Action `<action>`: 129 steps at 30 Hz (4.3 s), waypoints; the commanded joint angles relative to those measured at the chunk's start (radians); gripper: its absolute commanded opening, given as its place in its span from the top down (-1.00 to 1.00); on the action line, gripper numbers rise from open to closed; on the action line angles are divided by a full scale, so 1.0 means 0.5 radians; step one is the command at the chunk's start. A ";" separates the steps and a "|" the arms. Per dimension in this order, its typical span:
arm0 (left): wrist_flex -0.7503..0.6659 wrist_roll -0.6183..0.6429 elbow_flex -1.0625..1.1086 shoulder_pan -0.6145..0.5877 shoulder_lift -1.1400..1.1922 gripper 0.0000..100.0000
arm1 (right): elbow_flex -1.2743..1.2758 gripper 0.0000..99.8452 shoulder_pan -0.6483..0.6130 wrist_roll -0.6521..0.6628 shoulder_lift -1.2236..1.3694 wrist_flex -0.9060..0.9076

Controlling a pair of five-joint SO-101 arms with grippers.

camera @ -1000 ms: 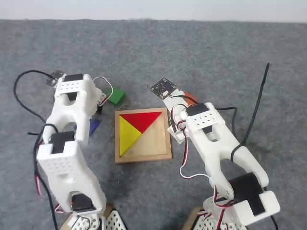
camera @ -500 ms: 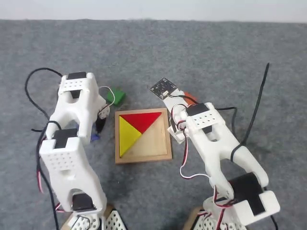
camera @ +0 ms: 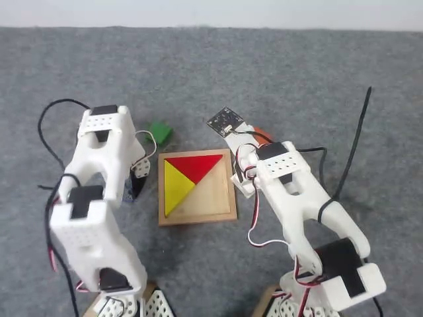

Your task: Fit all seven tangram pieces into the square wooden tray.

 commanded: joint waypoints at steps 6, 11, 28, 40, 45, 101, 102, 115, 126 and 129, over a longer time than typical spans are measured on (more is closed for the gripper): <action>-0.104 -0.258 0.348 -0.144 -0.783 0.80 | 0.043 0.69 -0.014 0.018 -0.118 -0.081; -0.141 -0.390 0.634 -0.423 -1.053 0.66 | 0.074 0.69 -0.038 0.018 -0.121 -0.124; -0.770 -0.175 1.011 -0.678 -1.083 0.41 | 0.089 0.69 -0.044 0.021 -0.118 -0.127; -0.921 0.061 0.934 -0.595 -0.761 0.42 | 0.092 0.69 -0.044 0.025 -0.118 -0.127; -0.746 0.055 0.723 -0.592 -0.466 0.46 | 0.092 0.69 -0.044 0.025 -0.118 -0.127; -0.488 -0.224 0.453 -0.559 -0.276 0.78 | 0.092 0.69 -0.044 0.025 -0.121 -0.121; -0.488 -0.227 0.456 -0.562 -0.276 0.78 | 0.092 0.69 -0.044 0.025 -0.121 -0.121; -0.448 -0.215 0.517 -0.436 -0.466 0.80 | 0.092 0.69 -0.044 0.025 -0.121 -0.115; -0.758 -0.209 0.720 0.046 -0.801 0.81 | 0.092 0.69 -0.044 0.025 -0.127 -0.109; -0.767 -0.209 0.701 0.028 -0.666 0.82 | 0.092 0.69 -0.044 0.025 -0.127 -0.109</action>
